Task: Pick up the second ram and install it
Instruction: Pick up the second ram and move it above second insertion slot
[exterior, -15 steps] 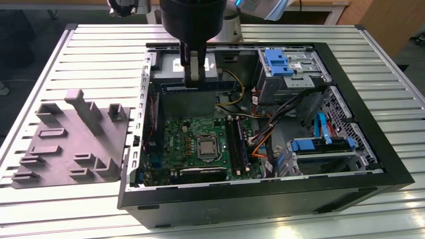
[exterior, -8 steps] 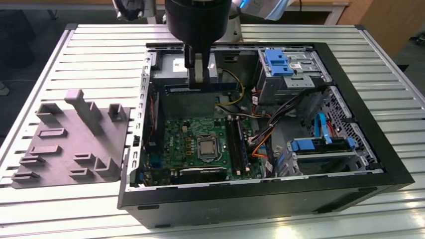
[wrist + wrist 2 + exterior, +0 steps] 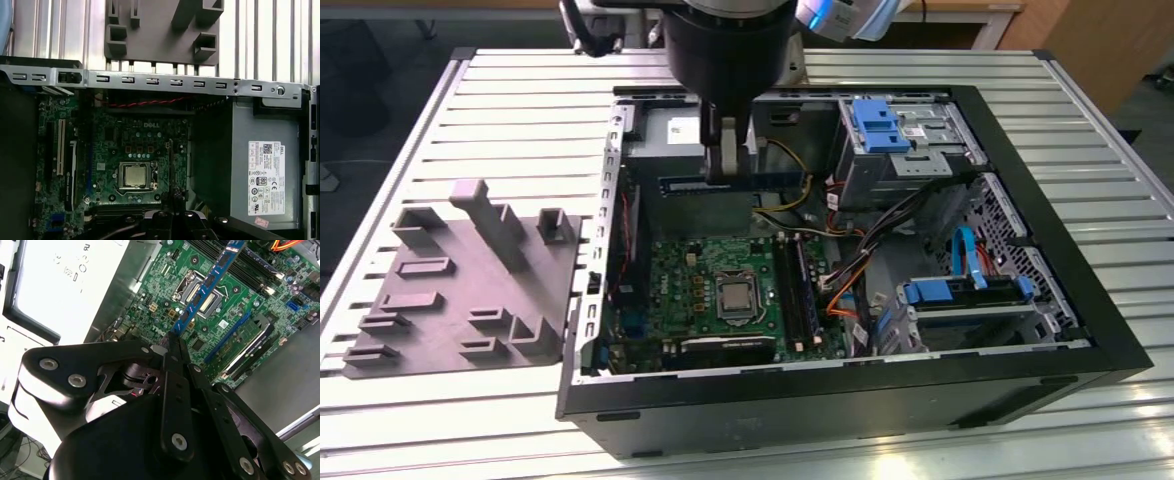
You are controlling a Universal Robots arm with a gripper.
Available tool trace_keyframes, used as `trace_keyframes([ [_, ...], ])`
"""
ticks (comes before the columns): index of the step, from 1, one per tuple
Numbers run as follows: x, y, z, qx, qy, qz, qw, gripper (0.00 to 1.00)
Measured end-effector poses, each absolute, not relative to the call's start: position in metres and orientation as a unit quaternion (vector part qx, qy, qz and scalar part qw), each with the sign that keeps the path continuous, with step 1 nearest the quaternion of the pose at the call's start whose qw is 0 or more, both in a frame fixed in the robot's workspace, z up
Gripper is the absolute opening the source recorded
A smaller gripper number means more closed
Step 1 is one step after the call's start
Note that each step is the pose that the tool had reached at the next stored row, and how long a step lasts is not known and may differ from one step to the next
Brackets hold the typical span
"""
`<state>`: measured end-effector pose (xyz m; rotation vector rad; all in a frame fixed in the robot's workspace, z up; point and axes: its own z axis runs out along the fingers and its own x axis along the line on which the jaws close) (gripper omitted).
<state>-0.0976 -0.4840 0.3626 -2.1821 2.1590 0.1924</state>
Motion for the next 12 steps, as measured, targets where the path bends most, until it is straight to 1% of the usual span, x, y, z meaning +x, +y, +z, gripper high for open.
trace_keyframes([
  [12, -0.0905, -0.4854, 0.354, -0.709, 0.702, 0.063, 0.033, 0.11],
])
